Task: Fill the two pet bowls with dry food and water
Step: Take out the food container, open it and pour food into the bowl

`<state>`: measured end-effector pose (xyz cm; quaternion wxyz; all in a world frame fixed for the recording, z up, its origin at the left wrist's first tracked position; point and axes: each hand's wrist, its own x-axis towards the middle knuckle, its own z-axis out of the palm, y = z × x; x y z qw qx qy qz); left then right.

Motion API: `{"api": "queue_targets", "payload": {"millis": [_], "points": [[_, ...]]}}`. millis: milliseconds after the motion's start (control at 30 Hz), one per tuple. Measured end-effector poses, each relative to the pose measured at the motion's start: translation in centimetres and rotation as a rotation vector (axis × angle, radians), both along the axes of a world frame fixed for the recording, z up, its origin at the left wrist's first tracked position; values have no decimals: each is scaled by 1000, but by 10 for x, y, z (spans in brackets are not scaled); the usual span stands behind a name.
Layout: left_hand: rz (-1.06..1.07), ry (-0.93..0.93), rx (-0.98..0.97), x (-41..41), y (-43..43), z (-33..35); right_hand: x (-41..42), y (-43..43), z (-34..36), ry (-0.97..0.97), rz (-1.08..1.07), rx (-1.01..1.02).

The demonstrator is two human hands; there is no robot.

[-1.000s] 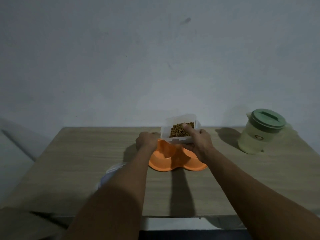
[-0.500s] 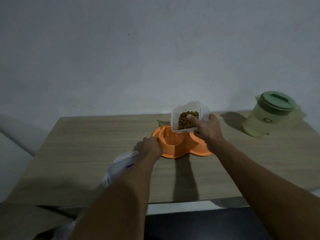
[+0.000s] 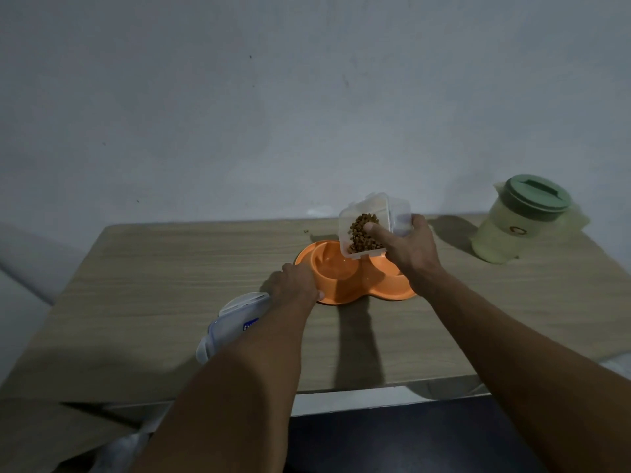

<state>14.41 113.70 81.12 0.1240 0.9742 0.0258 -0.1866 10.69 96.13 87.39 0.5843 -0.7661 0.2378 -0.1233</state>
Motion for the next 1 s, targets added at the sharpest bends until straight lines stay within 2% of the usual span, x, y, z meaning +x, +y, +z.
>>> {"api": "queue_targets", "payload": {"millis": [667,1000], "points": [[-26,28,-2,3,2,4,11,-3,-2,3,7,-50],[-39,32,-5,2,2,6,11,-2,-4,6,11,-7]]}}
